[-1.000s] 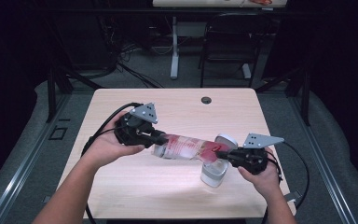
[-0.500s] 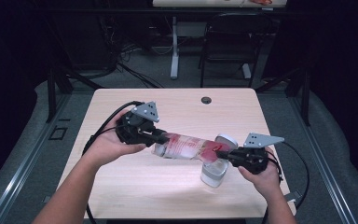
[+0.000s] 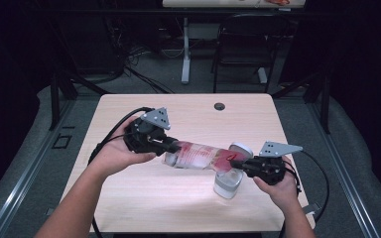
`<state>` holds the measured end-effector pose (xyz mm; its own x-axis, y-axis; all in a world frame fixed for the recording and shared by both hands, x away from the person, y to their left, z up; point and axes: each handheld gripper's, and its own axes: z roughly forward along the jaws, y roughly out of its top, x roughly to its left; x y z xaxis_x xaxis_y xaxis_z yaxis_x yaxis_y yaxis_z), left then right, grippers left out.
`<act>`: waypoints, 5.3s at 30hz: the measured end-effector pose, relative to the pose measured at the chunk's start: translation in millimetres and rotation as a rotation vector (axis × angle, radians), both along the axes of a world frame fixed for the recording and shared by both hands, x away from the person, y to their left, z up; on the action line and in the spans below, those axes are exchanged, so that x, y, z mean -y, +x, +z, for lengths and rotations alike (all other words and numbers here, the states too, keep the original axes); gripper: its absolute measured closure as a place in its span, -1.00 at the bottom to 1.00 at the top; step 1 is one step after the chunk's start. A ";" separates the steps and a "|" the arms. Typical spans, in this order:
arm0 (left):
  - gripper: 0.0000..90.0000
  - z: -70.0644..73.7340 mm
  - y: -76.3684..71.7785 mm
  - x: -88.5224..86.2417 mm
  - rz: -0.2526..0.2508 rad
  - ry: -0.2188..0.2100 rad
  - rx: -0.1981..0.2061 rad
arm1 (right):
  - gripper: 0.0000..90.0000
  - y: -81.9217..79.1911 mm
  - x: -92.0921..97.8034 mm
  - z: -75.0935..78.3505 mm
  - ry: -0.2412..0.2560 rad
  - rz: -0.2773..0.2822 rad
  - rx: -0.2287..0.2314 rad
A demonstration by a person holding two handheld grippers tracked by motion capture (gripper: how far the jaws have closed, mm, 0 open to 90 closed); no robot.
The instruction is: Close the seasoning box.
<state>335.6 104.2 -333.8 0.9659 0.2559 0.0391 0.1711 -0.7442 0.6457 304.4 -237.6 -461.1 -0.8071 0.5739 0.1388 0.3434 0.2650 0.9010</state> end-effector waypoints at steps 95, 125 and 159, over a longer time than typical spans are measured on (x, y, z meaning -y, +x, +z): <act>0.77 10.8 -0.8 13.4 -0.021 -0.006 0.022 | 0.93 -1.6 1.3 -3.0 -0.018 -0.014 -0.022; 0.78 21.0 -0.6 25.1 -0.054 -0.024 0.045 | 0.95 -4.1 5.7 -5.1 -0.031 -0.029 -0.030; 0.98 29.2 -2.7 26.8 -0.051 -0.077 0.096 | 1.00 0.3 10.7 -8.4 0.003 -0.024 -0.069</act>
<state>332.9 77.4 -304.6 0.9704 0.2128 0.1144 0.0690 -0.6978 0.7130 304.7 -248.3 -469.5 -0.7815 0.5926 0.1953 0.4110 0.2534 0.8757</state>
